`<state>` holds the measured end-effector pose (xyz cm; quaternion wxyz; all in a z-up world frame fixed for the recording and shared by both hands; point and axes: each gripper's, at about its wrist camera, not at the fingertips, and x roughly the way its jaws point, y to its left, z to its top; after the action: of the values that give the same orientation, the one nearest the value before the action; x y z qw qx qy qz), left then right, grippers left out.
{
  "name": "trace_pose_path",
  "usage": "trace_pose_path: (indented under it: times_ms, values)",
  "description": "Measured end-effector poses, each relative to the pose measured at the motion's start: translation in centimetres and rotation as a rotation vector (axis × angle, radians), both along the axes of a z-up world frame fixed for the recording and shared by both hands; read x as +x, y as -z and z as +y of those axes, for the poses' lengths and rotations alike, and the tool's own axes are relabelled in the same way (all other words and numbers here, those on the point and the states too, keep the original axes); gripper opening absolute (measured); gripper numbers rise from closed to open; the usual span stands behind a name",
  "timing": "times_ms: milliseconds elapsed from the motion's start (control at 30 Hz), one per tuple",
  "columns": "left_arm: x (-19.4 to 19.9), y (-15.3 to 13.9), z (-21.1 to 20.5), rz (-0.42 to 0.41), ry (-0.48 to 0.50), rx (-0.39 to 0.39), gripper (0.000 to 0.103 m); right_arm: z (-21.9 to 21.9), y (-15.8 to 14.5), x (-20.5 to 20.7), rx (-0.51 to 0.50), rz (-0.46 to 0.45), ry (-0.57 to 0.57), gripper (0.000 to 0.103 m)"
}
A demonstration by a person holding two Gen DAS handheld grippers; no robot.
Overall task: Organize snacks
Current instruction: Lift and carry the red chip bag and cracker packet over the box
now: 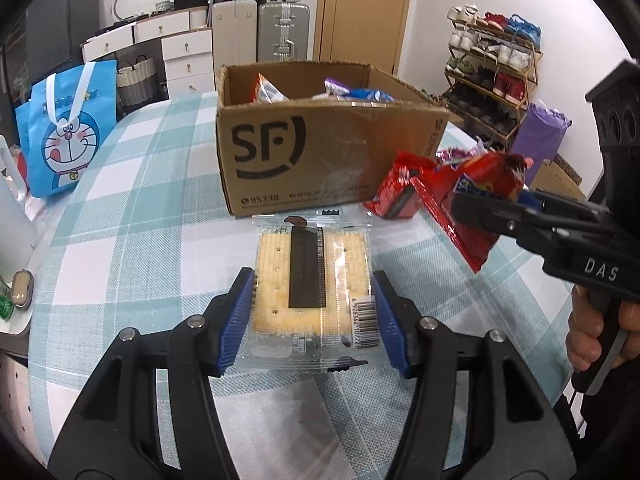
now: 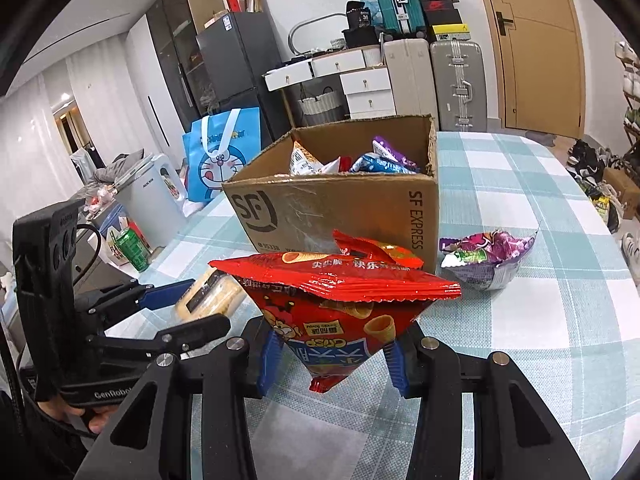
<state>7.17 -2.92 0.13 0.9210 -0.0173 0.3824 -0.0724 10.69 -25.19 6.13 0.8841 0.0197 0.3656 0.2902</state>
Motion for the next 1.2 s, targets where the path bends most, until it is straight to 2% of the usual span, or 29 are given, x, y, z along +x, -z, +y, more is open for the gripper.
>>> trace_pose_path:
  times_ms: [667, 1200]
  values:
    - [2.3, -6.4, 1.5, -0.117, -0.052, -0.029, 0.055, 0.6, -4.0, 1.0, 0.047, -0.095, 0.0, 0.044]
    - [6.0, -8.9, 1.4, -0.164, -0.055, -0.044, 0.055, 2.0, -6.2, 4.5, 0.061, -0.125, 0.0, 0.044]
